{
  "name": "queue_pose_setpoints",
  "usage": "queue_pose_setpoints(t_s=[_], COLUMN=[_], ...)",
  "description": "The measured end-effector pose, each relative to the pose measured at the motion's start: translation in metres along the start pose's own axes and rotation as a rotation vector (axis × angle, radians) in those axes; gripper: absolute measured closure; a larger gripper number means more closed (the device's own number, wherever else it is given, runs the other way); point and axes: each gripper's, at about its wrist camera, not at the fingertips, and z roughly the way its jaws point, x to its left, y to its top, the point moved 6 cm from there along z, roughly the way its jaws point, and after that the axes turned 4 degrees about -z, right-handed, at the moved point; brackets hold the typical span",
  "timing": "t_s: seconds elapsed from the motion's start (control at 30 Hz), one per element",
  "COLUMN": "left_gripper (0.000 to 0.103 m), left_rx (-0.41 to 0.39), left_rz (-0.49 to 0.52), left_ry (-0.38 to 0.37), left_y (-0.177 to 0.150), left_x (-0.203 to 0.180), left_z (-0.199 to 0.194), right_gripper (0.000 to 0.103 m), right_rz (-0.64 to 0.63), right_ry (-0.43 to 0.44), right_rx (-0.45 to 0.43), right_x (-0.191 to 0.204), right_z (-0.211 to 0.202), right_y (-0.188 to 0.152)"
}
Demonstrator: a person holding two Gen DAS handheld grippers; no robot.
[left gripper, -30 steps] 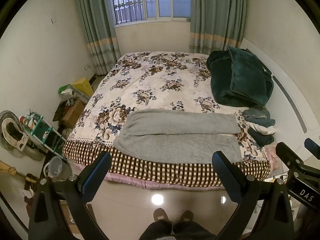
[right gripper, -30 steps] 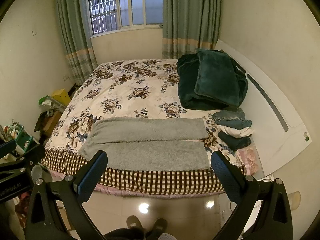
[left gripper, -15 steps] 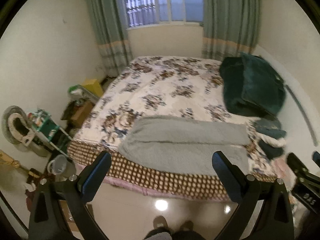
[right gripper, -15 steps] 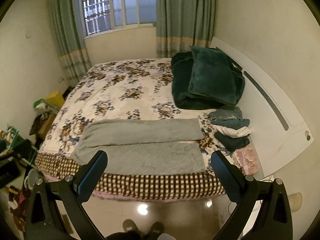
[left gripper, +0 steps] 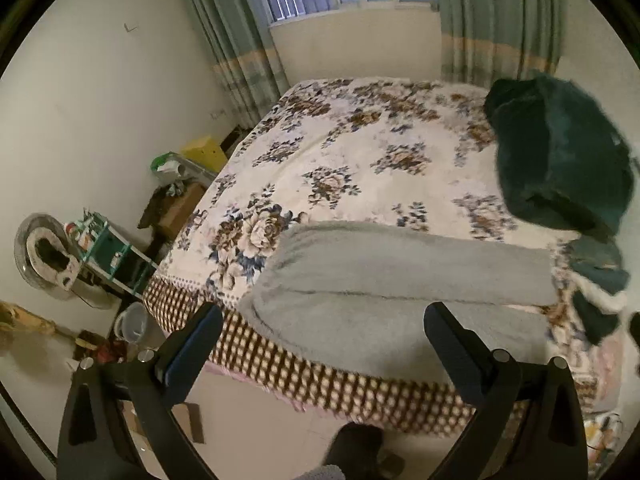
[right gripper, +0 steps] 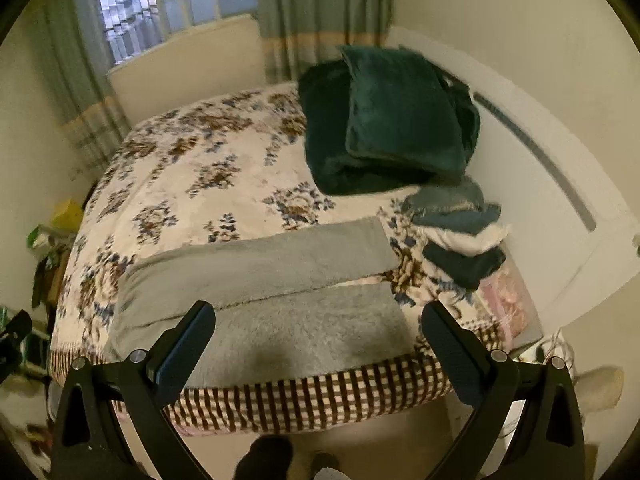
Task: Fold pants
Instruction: 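Grasp the two ends of the grey fleece with left and right grippers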
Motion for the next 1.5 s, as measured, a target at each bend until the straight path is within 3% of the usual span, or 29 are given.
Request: queue_pose_setpoints(t_s=[0.1, 0.23, 0.37, 0.47, 0.63, 0.77, 0.87, 1.03, 1.1, 1.13, 1.17, 1.2, 1.23, 1.27, 1.3, 1.37, 1.4, 1.5], left_gripper=[0.000, 0.000, 0.000, 0.000, 0.000, 0.000, 0.000, 0.003, 0.023, 0.045, 0.062, 0.068, 0.082, 0.090, 0.091, 0.095, 0.096, 0.098], left_rx=[0.061, 0.170, 0.290, 0.371, 0.520, 0.613, 0.663, 0.709, 0.702, 0.701, 0.698, 0.691, 0.673, 0.659, 0.639, 0.597, 0.576, 0.524], left_rz=[0.019, 0.015, -0.030, -0.068, -0.183, -0.282, -0.339, -0.439, -0.447, -0.449, -0.454, -0.465, -0.486, -0.498, -0.512, -0.536, -0.545, -0.571], left_ry=[0.024, 0.087, 0.143, 0.156, 0.122, 0.092, 0.115, 0.157, 0.170, 0.177, 0.186, 0.188, 0.180, 0.174, 0.161, 0.121, 0.102, 0.062], left_y=[0.015, 0.042, 0.060, 0.069, 0.076, 0.078, 0.078, 0.072, 0.071, 0.071, 0.070, 0.070, 0.070, 0.072, 0.074, 0.079, 0.081, 0.084], left_x=[-0.017, -0.032, -0.041, -0.050, -0.068, -0.078, -0.082, -0.076, -0.073, -0.071, -0.068, -0.065, -0.061, -0.058, -0.055, -0.051, -0.049, -0.041], left_z=[0.055, 0.168, 0.270, 0.343, 0.463, 0.536, 0.585, 0.625, 0.628, 0.627, 0.624, 0.621, 0.614, 0.608, 0.599, 0.576, 0.564, 0.521], right_gripper=[0.000, 0.000, 0.000, 0.000, 0.000, 0.000, 0.000, 0.000, 0.002, 0.005, 0.012, 0.022, 0.027, 0.037, 0.057, 0.084, 0.091, 0.093], right_rz=[0.084, 0.181, 0.273, 0.367, 0.512, 0.627, 0.649, 0.642, 0.634, 0.628, 0.623, 0.621, 0.618, 0.616, 0.614, 0.611, 0.614, 0.603], right_ry=[-0.007, -0.054, -0.118, -0.117, -0.104, -0.099, -0.133, -0.178, -0.183, -0.194, -0.201, -0.204, -0.205, -0.200, -0.196, -0.172, -0.152, -0.107], right_rx=[0.072, 0.205, 0.311, 0.390, 0.472, 0.527, 0.549, 0.577, 0.591, 0.598, 0.601, 0.606, 0.605, 0.598, 0.590, 0.570, 0.556, 0.506], right_x=[0.000, 0.002, 0.006, 0.007, 0.006, -0.002, -0.006, -0.002, 0.003, 0.004, 0.006, 0.008, 0.008, 0.009, 0.008, 0.006, 0.006, 0.003], right_z=[0.079, 0.212, 0.348, 0.451, 0.577, 0.632, 0.669, 0.705, 0.716, 0.718, 0.720, 0.722, 0.721, 0.719, 0.714, 0.703, 0.696, 0.663], right_y=[0.020, 0.037, 0.051, 0.059, 0.061, 0.051, 0.054, 0.059, 0.061, 0.061, 0.062, 0.061, 0.061, 0.061, 0.060, 0.059, 0.059, 0.059])
